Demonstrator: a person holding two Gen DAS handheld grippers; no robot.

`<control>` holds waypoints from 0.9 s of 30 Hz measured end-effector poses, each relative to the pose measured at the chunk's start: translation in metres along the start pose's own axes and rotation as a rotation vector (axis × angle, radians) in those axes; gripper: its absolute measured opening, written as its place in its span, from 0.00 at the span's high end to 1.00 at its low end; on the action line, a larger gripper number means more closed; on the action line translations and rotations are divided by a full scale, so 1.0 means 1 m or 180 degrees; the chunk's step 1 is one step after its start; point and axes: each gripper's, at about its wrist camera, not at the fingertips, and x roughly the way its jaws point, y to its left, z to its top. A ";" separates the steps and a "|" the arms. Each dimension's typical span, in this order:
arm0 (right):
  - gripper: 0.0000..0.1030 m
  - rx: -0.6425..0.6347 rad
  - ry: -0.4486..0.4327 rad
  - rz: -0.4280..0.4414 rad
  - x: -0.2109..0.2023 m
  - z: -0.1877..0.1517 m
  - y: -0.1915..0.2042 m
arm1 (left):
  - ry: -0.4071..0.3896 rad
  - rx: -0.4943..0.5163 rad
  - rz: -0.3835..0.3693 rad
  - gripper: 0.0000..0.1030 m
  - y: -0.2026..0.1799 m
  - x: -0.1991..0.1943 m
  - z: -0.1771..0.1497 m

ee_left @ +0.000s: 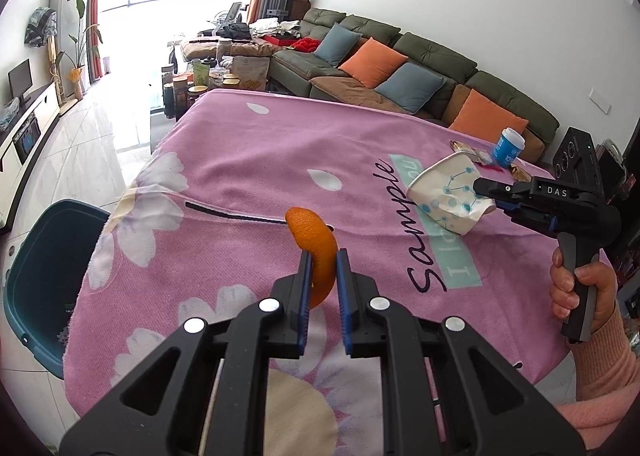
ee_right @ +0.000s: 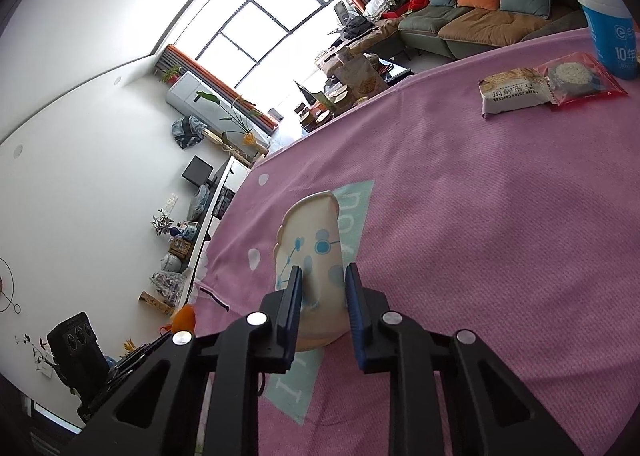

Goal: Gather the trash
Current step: 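Lift the paper cup with the right gripper while the left lifts the orange peel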

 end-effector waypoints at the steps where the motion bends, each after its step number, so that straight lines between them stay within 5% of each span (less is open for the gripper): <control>1: 0.82 -0.0037 -0.0009 0.0001 -0.001 -0.001 0.003 | -0.0007 0.0001 0.0015 0.88 0.001 -0.001 0.000; 27: 0.84 -0.0484 0.0237 0.0525 0.027 -0.017 0.082 | -0.0179 -0.0151 0.0282 0.88 0.023 -0.043 -0.011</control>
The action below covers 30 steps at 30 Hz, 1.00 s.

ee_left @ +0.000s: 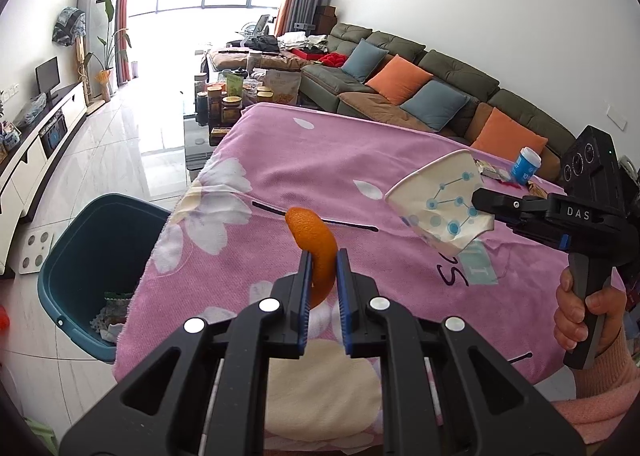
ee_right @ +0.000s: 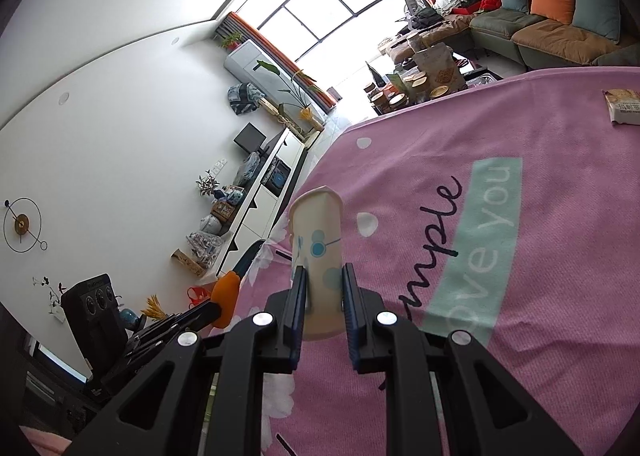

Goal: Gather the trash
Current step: 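Lift the paper cup with the right gripper while the left lifts the orange peel, then carry the paper cup over the teal bin with the right gripper while the left carries the peel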

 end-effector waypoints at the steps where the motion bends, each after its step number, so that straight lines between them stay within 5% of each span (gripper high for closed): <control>1: 0.84 -0.0016 0.0014 0.0010 0.003 0.000 0.002 | -0.0004 -0.0010 0.0015 0.88 0.001 -0.001 0.000; 30: 0.84 -0.0255 0.0332 0.0266 0.063 0.009 0.046 | -0.0161 -0.0214 0.0332 0.88 0.046 -0.026 0.004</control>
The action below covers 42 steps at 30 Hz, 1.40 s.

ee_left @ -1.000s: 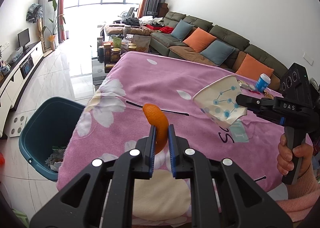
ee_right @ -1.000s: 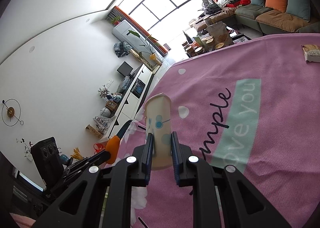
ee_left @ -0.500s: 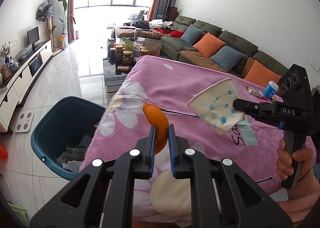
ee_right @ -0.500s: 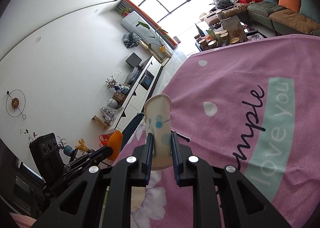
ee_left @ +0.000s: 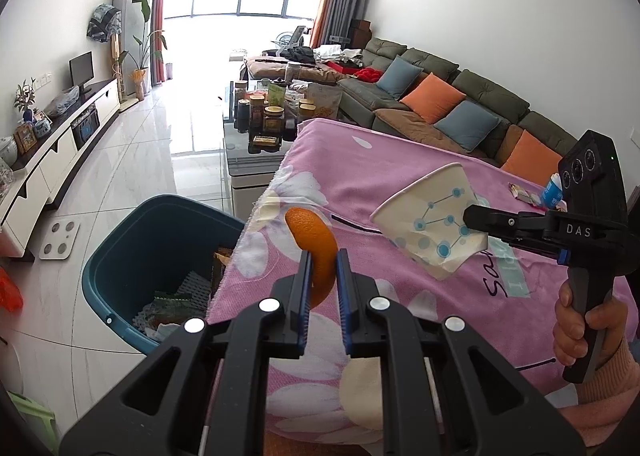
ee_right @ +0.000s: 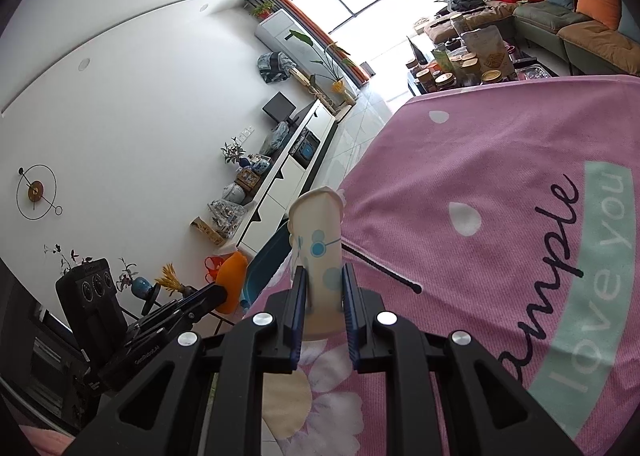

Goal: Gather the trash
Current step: 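Carry the paper cup over the teal bin with the right gripper while the left carries the peel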

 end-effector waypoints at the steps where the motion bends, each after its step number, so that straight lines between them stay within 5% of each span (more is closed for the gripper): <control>1: 0.84 -0.0014 0.0012 0.0005 0.002 0.000 0.001 | -0.0002 -0.0009 0.0006 0.88 0.002 0.000 0.000; 42: 0.84 -0.0323 0.0328 0.0193 0.056 0.013 0.049 | -0.0047 -0.0219 0.0272 0.88 0.031 0.000 0.001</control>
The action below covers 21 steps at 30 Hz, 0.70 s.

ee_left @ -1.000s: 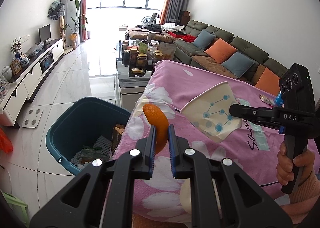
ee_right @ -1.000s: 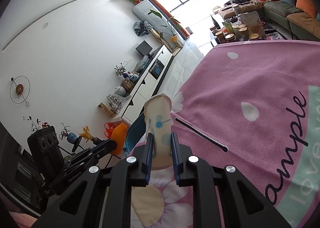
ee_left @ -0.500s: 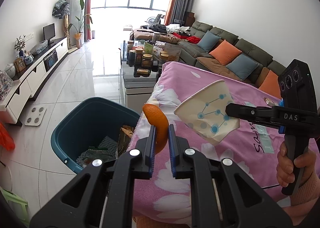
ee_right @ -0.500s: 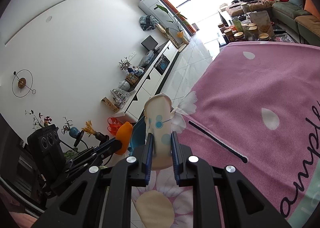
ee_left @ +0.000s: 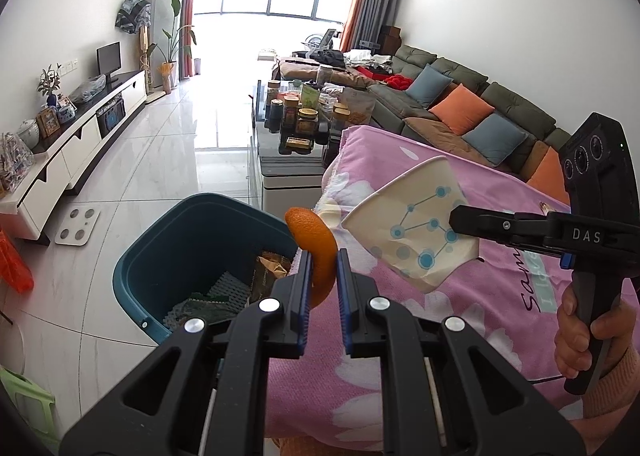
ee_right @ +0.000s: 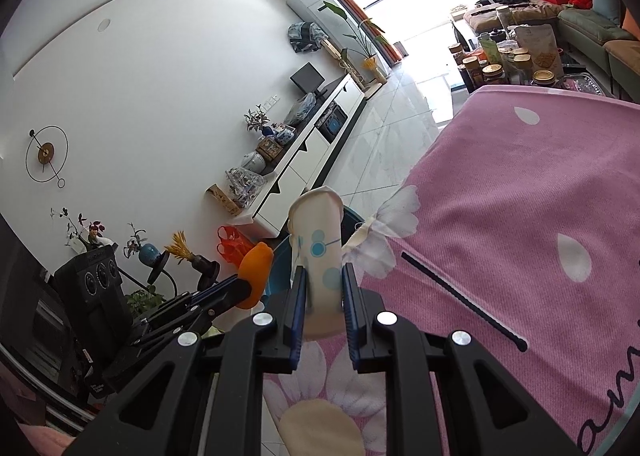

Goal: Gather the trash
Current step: 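Carry the paper cup over the teal bin with the right gripper while the left carries the peel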

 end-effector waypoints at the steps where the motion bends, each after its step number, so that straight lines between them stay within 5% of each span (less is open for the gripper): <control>1: 0.84 -0.0009 0.0005 0.0001 0.001 0.001 0.001 | -0.0001 -0.0009 0.0007 0.88 0.001 0.000 0.000; 21: 0.84 -0.0124 0.0138 0.0024 0.026 0.009 0.016 | -0.0040 -0.0098 0.0138 0.88 0.013 0.007 0.006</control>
